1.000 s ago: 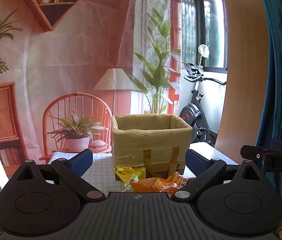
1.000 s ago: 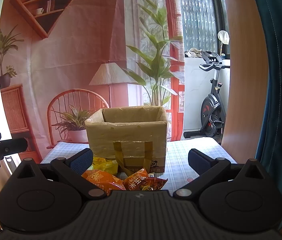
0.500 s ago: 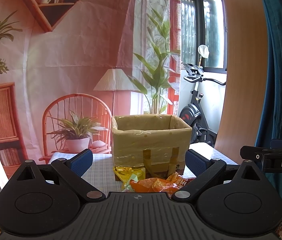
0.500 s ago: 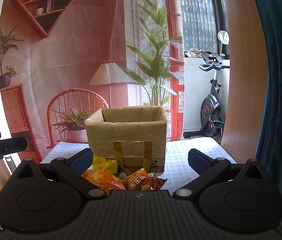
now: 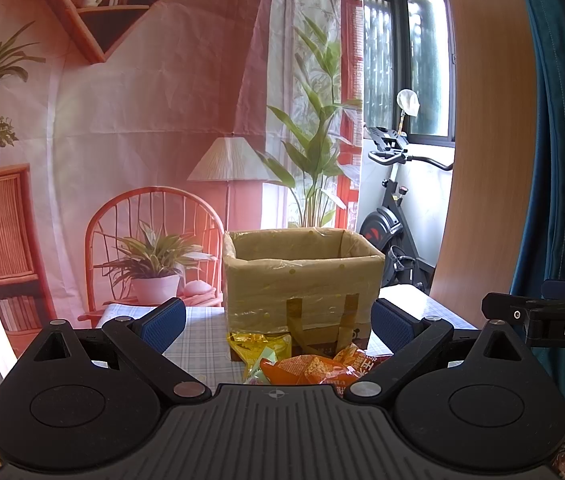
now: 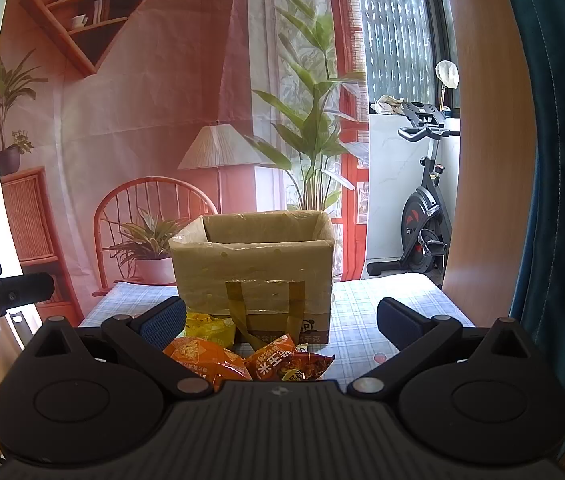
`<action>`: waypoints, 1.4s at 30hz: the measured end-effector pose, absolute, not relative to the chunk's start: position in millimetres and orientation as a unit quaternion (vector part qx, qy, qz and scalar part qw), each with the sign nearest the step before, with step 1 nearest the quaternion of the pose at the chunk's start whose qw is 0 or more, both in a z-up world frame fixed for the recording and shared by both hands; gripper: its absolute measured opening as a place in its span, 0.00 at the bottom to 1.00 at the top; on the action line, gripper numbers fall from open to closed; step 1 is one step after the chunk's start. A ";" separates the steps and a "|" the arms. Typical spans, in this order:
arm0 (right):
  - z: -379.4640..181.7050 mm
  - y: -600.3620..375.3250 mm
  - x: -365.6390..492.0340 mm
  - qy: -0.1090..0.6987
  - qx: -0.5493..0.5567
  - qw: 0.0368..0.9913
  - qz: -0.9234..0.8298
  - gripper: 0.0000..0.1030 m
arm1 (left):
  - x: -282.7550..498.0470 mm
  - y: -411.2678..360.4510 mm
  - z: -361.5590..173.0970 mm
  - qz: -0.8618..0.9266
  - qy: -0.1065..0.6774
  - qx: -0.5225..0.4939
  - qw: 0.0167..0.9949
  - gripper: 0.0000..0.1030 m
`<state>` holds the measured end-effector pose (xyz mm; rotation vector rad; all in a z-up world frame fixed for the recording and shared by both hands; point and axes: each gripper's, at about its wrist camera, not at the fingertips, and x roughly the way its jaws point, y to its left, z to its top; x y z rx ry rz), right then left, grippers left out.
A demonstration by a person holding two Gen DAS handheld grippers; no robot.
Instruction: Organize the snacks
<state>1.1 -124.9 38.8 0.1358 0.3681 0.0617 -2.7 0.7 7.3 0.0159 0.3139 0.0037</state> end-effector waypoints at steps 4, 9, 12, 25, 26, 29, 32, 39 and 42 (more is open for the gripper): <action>39.3 -125.8 0.3 0.183 0.068 0.980 0.030 1.00 | -2.7 0.7 7.2 0.002 0.156 0.008 0.988 0.97; 35.6 -125.3 0.2 0.184 0.069 0.980 0.029 1.00 | -2.8 0.7 7.0 0.002 0.156 0.008 0.988 0.97; 36.0 -125.3 0.3 0.184 0.069 0.980 0.029 1.00 | -2.9 0.6 7.3 0.002 0.156 0.008 0.988 0.97; 37.9 -127.7 -1.5 0.185 0.070 0.980 0.027 1.00 | -2.5 0.1 7.3 0.001 0.158 0.007 0.987 0.97; 38.0 -127.8 -1.7 0.185 0.070 0.980 0.027 1.00 | -2.3 -0.2 7.4 0.001 0.159 0.007 0.987 0.97; 37.8 -127.8 -1.5 0.185 0.071 0.980 0.027 1.00 | -2.3 0.0 7.1 -0.002 0.160 0.005 0.987 0.97; 37.3 -128.7 -0.6 0.188 0.075 0.979 0.029 1.00 | -1.7 0.0 5.7 -0.005 0.162 0.002 0.987 0.98; 38.7 -125.7 3.3 0.183 0.069 0.980 0.028 1.00 | 4.3 -1.1 4.7 0.031 0.167 0.017 0.985 1.00; 42.2 -124.0 12.0 0.162 0.057 0.985 0.031 1.00 | 10.0 4.4 5.8 0.042 0.151 0.025 0.987 1.00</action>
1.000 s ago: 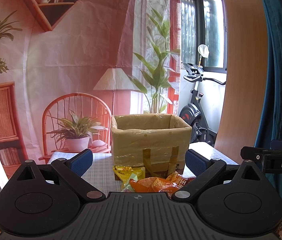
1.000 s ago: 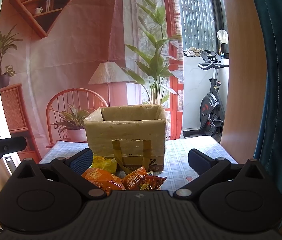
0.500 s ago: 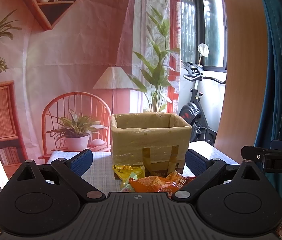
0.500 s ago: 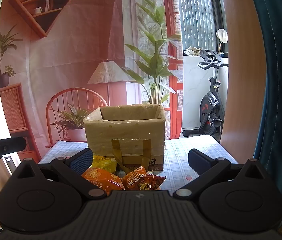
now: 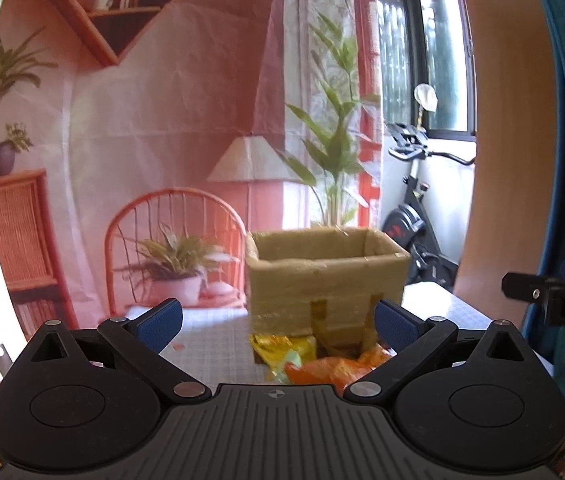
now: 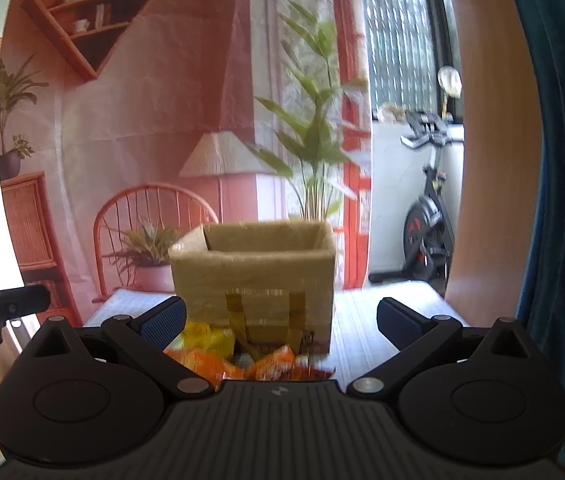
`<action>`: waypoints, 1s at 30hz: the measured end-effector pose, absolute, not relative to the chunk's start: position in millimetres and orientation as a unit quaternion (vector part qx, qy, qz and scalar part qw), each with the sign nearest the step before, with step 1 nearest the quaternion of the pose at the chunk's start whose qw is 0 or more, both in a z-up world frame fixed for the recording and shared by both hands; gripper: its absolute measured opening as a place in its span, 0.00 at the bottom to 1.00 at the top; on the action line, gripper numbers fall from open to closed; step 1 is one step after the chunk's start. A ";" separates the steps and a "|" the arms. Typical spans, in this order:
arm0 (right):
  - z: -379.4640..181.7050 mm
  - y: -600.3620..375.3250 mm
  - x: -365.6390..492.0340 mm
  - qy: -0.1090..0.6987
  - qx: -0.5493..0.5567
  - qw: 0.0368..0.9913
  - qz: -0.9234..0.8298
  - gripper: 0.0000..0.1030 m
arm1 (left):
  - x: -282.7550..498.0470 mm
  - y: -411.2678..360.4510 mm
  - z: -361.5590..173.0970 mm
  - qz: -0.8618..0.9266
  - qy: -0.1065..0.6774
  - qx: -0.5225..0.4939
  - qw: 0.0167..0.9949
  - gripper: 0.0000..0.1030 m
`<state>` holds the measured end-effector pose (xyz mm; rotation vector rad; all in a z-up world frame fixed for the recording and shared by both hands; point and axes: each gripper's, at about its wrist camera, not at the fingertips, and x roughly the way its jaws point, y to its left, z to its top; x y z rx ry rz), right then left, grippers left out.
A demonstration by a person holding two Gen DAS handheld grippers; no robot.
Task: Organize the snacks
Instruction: 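Reach the left tool to the green bag while the right tool reaches an orange bag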
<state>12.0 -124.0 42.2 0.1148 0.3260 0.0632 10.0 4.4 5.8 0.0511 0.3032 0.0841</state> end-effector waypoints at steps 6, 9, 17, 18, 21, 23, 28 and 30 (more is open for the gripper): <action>41.1 -123.9 51.4 0.151 0.042 0.987 0.039 1.00 | 39.7 23.5 -0.2 0.059 0.147 0.035 0.987 1.00; 35.1 -121.4 71.5 0.151 0.040 0.986 0.058 1.00 | 54.5 35.3 -11.4 0.056 0.156 0.022 0.986 1.00; -3.8 -102.9 116.7 0.195 0.036 0.975 0.101 1.00 | 90.8 58.0 -52.3 0.062 0.219 0.001 0.974 0.99; -10.3 -99.2 121.0 0.204 0.036 0.973 0.106 1.00 | 94.0 61.1 -56.6 0.061 0.224 -0.005 0.973 0.98; -27.2 -87.2 133.9 0.226 0.030 0.966 0.120 1.00 | 101.6 67.7 -65.8 0.059 0.235 -0.014 0.970 0.96; -33.7 -82.1 140.9 0.232 0.027 0.964 0.126 1.00 | 104.2 70.3 -69.7 0.058 0.238 -0.017 0.969 0.96; -44.6 -82.3 151.5 0.245 0.042 0.960 0.130 1.00 | 110.8 71.8 -78.9 0.052 0.247 -0.022 0.967 0.96; -48.9 -80.9 157.0 0.254 0.046 0.957 0.134 1.00 | 113.4 71.0 -82.1 0.053 0.252 -0.024 0.966 0.96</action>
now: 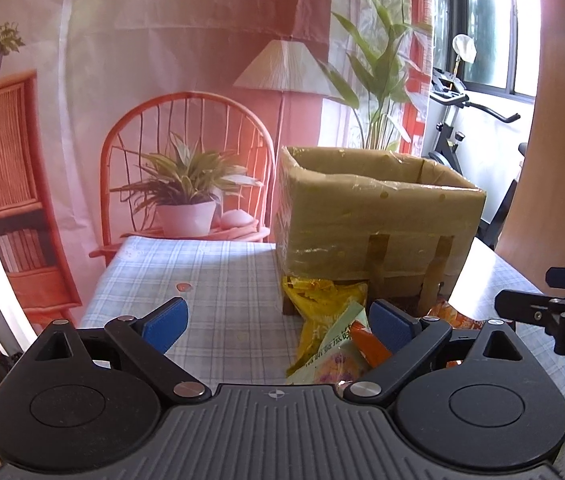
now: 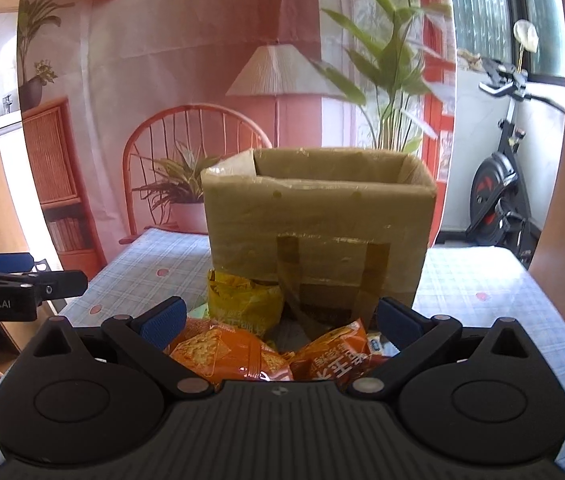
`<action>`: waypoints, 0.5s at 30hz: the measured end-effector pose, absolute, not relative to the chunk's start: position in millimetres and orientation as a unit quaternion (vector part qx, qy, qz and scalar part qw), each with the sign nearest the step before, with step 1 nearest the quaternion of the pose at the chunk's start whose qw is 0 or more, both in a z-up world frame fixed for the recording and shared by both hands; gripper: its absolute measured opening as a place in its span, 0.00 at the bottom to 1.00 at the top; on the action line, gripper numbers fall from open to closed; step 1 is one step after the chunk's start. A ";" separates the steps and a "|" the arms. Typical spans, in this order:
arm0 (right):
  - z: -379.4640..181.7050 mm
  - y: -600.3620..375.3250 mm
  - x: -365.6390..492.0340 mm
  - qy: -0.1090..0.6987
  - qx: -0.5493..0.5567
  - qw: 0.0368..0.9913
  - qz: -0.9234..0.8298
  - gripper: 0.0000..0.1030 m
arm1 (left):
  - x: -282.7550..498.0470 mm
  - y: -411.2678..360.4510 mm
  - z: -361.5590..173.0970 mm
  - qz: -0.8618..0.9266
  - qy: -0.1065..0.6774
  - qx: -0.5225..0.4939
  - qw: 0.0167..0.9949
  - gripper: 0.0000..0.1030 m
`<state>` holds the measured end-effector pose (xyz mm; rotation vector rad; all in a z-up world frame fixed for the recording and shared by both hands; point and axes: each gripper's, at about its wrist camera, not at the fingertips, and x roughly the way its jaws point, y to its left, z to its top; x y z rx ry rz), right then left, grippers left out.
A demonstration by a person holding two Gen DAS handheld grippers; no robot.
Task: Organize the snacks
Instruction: 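Reach the left tool to the green bag while the right tool reaches an orange bag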
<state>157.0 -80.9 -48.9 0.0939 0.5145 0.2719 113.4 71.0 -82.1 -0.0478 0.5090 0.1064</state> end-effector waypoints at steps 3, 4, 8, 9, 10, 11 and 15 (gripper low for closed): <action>-55.7 -76.3 161.5 0.266 0.049 0.952 0.144 1.00 | 116.9 74.1 -87.8 0.053 0.257 -0.029 0.964 0.96; -57.9 -73.8 163.0 0.270 0.049 0.950 0.149 1.00 | 117.7 75.4 -89.5 0.053 0.259 -0.032 0.964 0.96; -68.7 -60.2 169.5 0.287 0.046 0.942 0.170 1.00 | 120.2 79.2 -96.2 0.056 0.270 -0.044 0.960 0.96; -71.5 -56.6 171.9 0.292 0.044 0.940 0.174 1.00 | 120.7 80.0 -97.7 0.057 0.272 -0.046 0.960 0.96; -74.2 -53.1 174.3 0.297 0.041 0.937 0.177 1.00 | 121.2 80.9 -99.3 0.058 0.274 -0.046 0.959 0.96; -76.8 -49.7 176.6 0.301 0.037 0.935 0.181 1.00 | 121.6 81.8 -100.9 0.059 0.275 -0.047 0.958 0.96; -87.1 -37.6 184.8 0.317 0.023 0.929 0.189 1.00 | 124.1 86.9 -106.4 0.060 0.282 -0.052 0.956 0.96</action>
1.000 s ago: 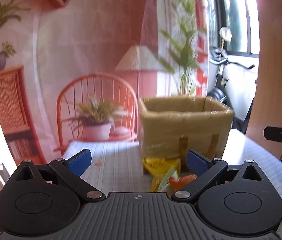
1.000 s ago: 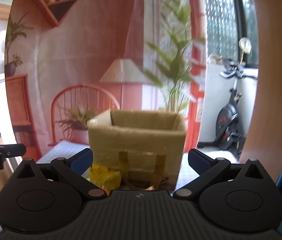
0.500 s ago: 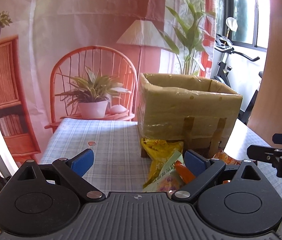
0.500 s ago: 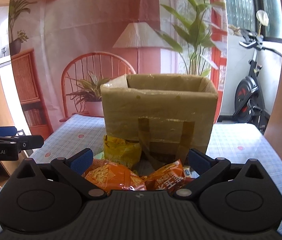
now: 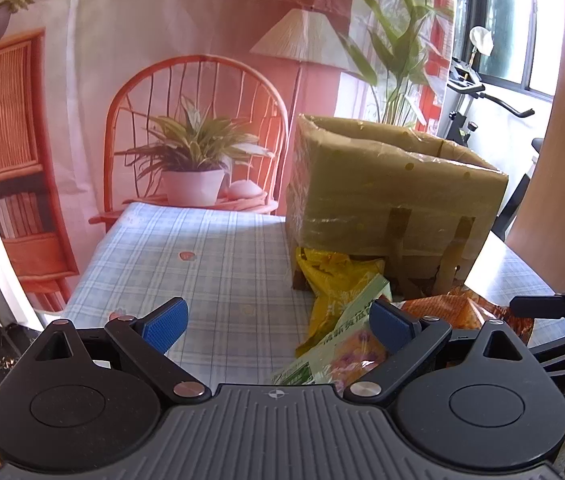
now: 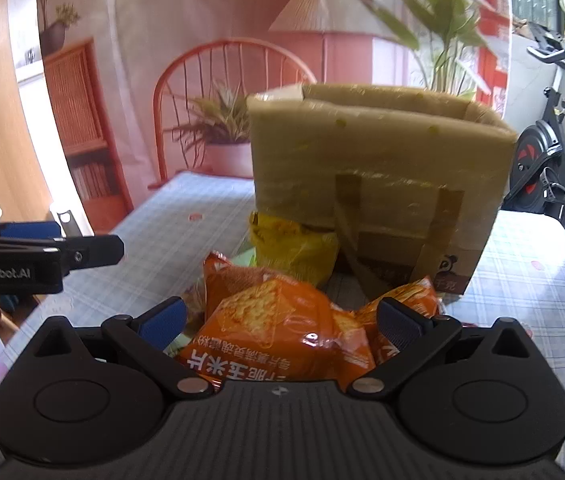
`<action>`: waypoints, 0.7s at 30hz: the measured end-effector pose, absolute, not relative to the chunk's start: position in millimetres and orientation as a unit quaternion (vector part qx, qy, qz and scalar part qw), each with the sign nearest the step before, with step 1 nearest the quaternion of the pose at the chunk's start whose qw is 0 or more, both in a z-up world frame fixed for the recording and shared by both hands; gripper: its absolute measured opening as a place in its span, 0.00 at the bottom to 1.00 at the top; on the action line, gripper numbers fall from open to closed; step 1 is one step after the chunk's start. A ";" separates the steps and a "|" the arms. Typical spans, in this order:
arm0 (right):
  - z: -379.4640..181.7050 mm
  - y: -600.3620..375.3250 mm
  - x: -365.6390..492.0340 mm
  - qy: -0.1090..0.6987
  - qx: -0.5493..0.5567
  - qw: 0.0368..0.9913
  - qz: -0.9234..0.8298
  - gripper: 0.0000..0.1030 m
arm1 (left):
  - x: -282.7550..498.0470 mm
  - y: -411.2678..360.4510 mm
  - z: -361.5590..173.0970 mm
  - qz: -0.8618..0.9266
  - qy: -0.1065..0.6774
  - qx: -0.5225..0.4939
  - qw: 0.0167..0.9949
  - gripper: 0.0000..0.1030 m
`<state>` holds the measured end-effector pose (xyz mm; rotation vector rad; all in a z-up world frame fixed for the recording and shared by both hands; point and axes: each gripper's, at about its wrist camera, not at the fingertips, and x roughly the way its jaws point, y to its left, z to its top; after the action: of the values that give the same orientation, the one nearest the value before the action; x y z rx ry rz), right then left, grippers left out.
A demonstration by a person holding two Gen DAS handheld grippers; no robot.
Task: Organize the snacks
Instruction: 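Reach the left tool to the green bag while the right tool reaches an orange bag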
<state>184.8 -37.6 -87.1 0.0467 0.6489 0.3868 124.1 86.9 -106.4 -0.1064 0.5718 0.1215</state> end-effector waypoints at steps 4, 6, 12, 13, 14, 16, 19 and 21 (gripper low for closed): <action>-97.4 -32.7 193.2 0.332 0.015 0.924 0.188 1.00 | 126.3 89.6 -110.6 0.059 0.286 -0.058 0.955 0.96; -102.0 -33.6 196.6 0.340 0.016 0.922 0.187 1.00 | 127.3 89.1 -112.0 0.058 0.287 -0.059 0.954 0.96; -107.9 -36.4 193.9 0.339 0.018 0.921 0.191 0.98 | 130.1 84.8 -116.0 0.050 0.291 -0.058 0.954 0.96; -108.7 -36.8 193.1 0.338 0.017 0.921 0.191 0.96 | 129.9 84.5 -116.7 0.048 0.292 -0.058 0.953 0.96; -109.3 -37.4 192.1 0.336 0.016 0.922 0.191 0.94 | 130.1 83.1 -117.3 0.048 0.293 -0.058 0.953 0.96; -108.0 -37.9 188.9 0.328 0.010 0.924 0.196 0.76 | 130.0 81.5 -119.1 0.045 0.294 -0.060 0.953 0.96; -105.8 -39.4 184.5 0.317 0.002 0.927 0.199 0.70 | 130.0 80.9 -121.1 0.041 0.297 -0.065 0.952 0.96; -105.3 -44.2 183.7 0.313 0.017 0.928 0.201 0.69 | 128.9 81.9 -122.7 0.040 0.299 -0.069 0.951 0.96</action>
<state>183.7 -44.2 -105.3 0.0353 0.6404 0.4121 128.9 81.9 -122.7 -0.1397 0.6073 0.0815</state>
